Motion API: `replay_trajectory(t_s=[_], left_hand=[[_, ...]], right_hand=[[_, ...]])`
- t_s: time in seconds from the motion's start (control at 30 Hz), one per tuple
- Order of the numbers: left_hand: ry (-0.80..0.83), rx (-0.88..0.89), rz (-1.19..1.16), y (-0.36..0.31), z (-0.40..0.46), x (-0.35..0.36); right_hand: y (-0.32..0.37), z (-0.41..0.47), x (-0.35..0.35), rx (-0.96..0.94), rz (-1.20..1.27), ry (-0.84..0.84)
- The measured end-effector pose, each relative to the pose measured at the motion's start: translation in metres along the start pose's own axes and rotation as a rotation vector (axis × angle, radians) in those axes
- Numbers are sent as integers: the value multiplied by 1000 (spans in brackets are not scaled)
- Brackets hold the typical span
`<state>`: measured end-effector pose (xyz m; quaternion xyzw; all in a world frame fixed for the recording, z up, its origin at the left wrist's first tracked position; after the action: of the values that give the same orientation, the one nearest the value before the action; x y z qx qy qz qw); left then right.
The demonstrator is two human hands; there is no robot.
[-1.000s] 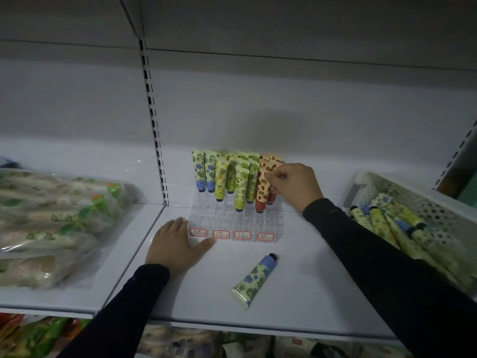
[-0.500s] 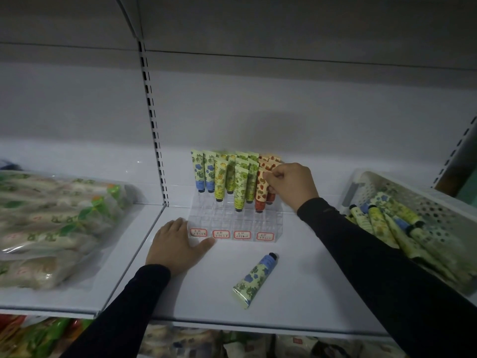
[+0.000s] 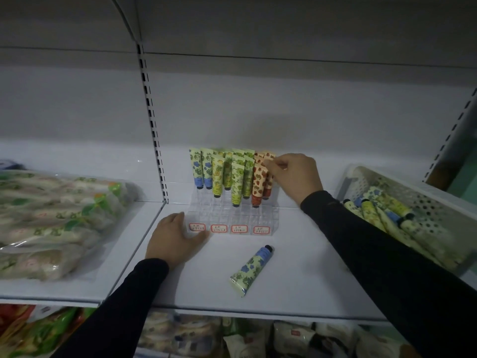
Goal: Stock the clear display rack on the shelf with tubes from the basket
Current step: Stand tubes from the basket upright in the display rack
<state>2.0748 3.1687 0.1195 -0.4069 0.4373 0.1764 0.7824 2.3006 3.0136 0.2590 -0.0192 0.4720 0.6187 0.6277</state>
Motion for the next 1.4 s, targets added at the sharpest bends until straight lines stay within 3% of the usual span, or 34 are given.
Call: replay_trajectory(t_s=[0.17, 0.37, 0.5, 0.57, 0.7, 0.8, 1.07, 1.13, 1.27, 1.4], left_hand=[[-154, 2, -110, -12, -21, -19], [-75, 217, -132, -76, -53, -11], [246, 142, 155, -105, -72, 11], [310, 126, 202, -112, -78, 15], [387, 143, 53, -123, -82, 8], [328, 165, -89, -126, -76, -2], [249, 18, -758, -118, -58, -29], [263, 42, -797, -115, -56, -34], [259, 85, -821, -102, -46, -39], [284, 85, -859, -87, -35, -38]], right_hand=[[-14, -29, -25, -5, 2, 14], [-36, -85, -20, 33, 36, 283], [-42, -117, -17, 11, -11, 395], [-42, -128, -15, -2, -33, 449], [-34, -137, -9, -62, -52, 507], [-23, -134, -4, -138, -67, 536], [-2, -120, 11, -70, 203, 665], [1, -114, 16, 16, 362, 684], [18, -100, 21, 15, 440, 618], [36, -82, 29, -71, 369, 532]])
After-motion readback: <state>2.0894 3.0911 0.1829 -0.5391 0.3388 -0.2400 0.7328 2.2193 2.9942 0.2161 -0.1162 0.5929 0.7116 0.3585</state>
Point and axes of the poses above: each hand's wrist, its own z-axis towards the middle knuckle, its own x-axis out of the palm, y = z × x, the point moved 4 cm from there along z, towards the middle knuckle, and after that the axes turned 1 degree about -z, right-handed, at the moved point
